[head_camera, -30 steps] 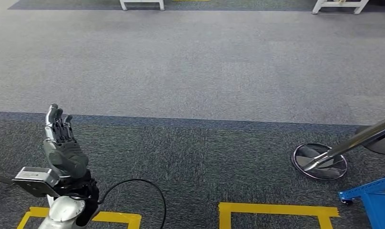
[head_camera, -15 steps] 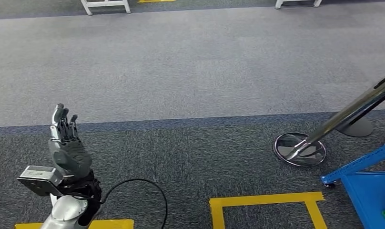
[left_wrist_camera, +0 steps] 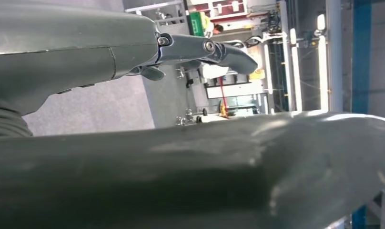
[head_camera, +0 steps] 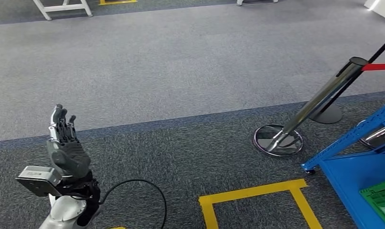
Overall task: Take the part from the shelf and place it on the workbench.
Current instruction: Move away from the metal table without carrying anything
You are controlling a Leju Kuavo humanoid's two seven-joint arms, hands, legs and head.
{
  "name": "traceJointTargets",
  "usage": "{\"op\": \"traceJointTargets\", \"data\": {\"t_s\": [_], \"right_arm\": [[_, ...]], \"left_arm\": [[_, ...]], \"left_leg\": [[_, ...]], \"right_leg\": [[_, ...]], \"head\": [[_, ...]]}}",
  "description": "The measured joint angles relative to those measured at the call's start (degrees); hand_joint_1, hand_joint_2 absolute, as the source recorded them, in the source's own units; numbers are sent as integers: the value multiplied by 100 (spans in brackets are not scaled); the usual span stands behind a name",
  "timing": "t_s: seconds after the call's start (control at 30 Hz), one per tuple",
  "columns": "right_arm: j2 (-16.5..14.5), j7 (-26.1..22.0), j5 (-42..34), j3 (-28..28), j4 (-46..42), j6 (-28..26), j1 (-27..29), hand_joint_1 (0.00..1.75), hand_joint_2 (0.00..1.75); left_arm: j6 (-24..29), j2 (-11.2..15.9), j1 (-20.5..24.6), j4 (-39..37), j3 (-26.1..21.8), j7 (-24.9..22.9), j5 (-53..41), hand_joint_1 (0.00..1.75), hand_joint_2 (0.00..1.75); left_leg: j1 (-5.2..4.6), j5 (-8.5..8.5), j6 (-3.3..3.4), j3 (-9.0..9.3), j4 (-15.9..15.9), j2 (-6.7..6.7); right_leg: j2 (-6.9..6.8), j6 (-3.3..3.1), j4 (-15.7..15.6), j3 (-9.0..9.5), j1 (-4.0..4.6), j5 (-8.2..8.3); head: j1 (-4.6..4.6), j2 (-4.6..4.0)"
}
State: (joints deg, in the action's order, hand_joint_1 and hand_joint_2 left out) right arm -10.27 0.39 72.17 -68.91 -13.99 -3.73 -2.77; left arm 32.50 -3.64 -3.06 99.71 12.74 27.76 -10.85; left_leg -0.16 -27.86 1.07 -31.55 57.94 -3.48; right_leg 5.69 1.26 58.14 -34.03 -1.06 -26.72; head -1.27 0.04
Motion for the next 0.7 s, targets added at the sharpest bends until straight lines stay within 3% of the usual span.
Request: {"op": "traceJointTargets", "data": {"t_s": [0.03, 0.1, 0.17, 0.2, 0.23, 0.27, 0.3, 0.37, 0.43, 0.53, 0.6, 0.63, 0.7], "right_arm": [[0, 2, 1, 0, 0, 1, 12, 0, 0], [0, 8, 2, 0, 0, 0, 19, 0, 0], [0, 13, 3, 1, 0, 0, 3, 0, 0], [0, 13, 3, 1, 0, 1, -2, 0, 0], [1, 13, 4, 1, 0, 1, -2, 0, 0], [1, 13, 4, 1, -1, 1, 2, 0, 0], [3, 15, 4, -1, -1, 1, 7, 0, 0], [10, 21, 4, -3, -3, 1, 6, 0, 0], [15, 26, 4, -4, -4, 2, -9, 0, 0], [15, 49, 3, -7, -4, 5, 1, 0, 0], [15, 61, 3, -11, -4, 7, 8, 0, 0], [15, 64, 3, -15, -4, 7, 4, 0, 0], [16, 66, 4, -20, -4, 8, -9, 0, 0]], "left_arm": [[1, -1, 2, 0, 0, 0, 0, 0, 0], [1, -4, 6, 0, 0, 1, -1, 0, 0], [1, -5, -3, -2, -1, 2, 0, 0, 0], [1, -6, -9, -4, -1, 2, 1, 0, 0], [1, -7, -13, -8, -2, 2, 2, 0, 0], [1, -7, -14, -11, -2, 2, 3, 0, 0], [1, -8, -14, -14, -1, 2, 3, 0, 0], [1, -7, -13, -15, -1, 2, 3, 0, 0], [1, -5, -10, -15, -2, 2, 4, 0, 0], [-3, -5, -4, -17, 0, 1, 4, 0, 0], [-4, -7, 3, -17, 3, 1, 5, 0, 0], [-4, -6, 5, -19, 3, 1, 6, 0, 0], [-4, -3, 3, -27, 3, 1, 8, 0, 0]], "left_leg": [[3, 20, 13, 12, -34, 53], [21, 64, 55, 50, -121, 175], [22, 76, 82, 63, -148, 306], [17, 73, 86, 61, -146, 374], [13, 69, 88, 61, -144, 439], [12, 64, 85, 62, -142, 501], [14, 56, 75, 65, -136, 553], [7, 24, 30, 71, -108, 642], [-21, -13, -26, 71, -64, 712], [-23, -37, -82, 87, -43, 796], [5, -169, -134, 44, 103, 683], [17, -319, -157, -52, 335, 586], [29, -689, -173, -388, 1088, 444]], "right_leg": [[-14, 28, 9, -25, -8, -4], [-204, 69, 245, -163, 11, -163], [-441, 98, 886, -484, 26, -501], [-488, 115, 1241, -657, 22, -643], [-515, 131, 1473, -767, 17, -701], [-537, 143, 1517, -783, 12, -660], [-566, 151, 1326, -676, 6, -520], [-726, 156, 563, -254, 11, -199], [-838, 101, 59, 37, 25, -73], [-745, -13, 3, 68, 42, -66], [-668, -75, -6, 73, 35, -47], [-627, -104, -11, 75, 28, -38], [-536, -141, -11, 69, 38, -33]], "head": [[-2, 0], [18, 0], [38, 0], [41, 0], [40, 0], [41, 0], [42, 0], [44, 0], [36, 0], [23, 0], [10, 0], [-1, 0], [-20, 0]]}}
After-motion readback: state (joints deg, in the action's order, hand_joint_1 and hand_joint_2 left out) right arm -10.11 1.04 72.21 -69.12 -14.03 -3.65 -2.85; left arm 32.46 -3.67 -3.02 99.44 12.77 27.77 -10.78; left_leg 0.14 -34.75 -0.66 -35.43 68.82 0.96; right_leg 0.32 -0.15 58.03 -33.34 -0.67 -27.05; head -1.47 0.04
